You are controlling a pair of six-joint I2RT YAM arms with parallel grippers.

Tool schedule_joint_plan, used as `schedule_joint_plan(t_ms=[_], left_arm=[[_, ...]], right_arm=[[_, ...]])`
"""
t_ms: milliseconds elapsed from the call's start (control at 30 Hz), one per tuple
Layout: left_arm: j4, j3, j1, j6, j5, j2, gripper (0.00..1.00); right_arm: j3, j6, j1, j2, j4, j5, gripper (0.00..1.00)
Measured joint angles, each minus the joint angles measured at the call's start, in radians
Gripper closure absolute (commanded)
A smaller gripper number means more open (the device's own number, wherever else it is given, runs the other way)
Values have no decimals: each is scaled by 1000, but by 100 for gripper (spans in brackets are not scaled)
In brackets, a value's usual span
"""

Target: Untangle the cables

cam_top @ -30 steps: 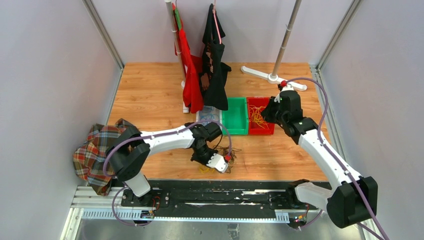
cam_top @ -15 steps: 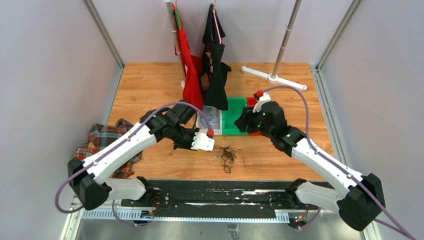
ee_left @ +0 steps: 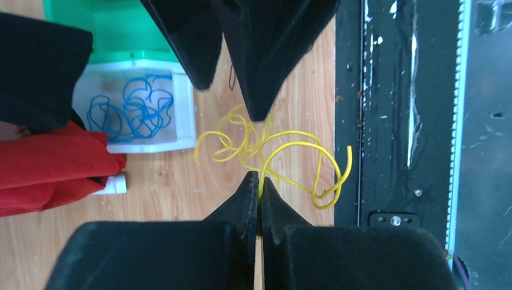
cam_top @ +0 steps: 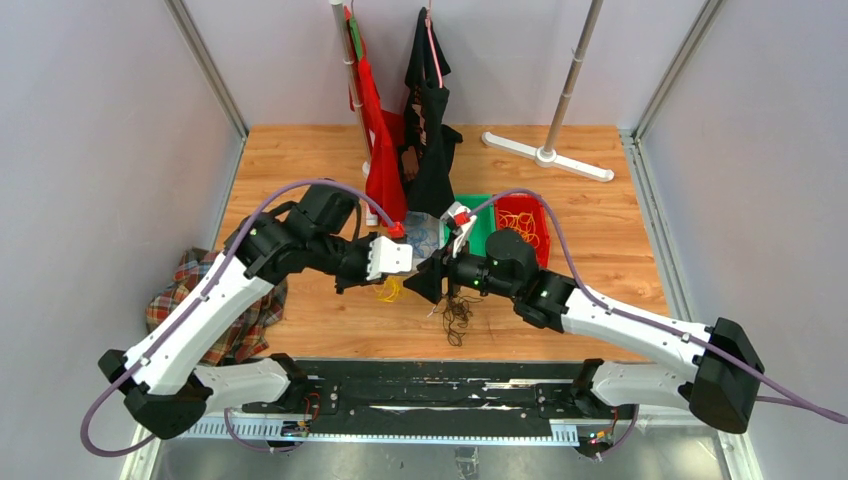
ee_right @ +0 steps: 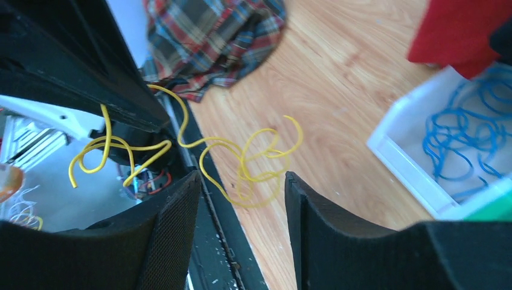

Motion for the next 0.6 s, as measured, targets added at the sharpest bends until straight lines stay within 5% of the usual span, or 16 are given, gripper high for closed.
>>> schedule_joint_plan(t_ms=[600], left_arm=[[-14, 172, 2, -54, 191, -4, 100]], right_arm=[[0, 48, 49, 112, 263, -207, 44]])
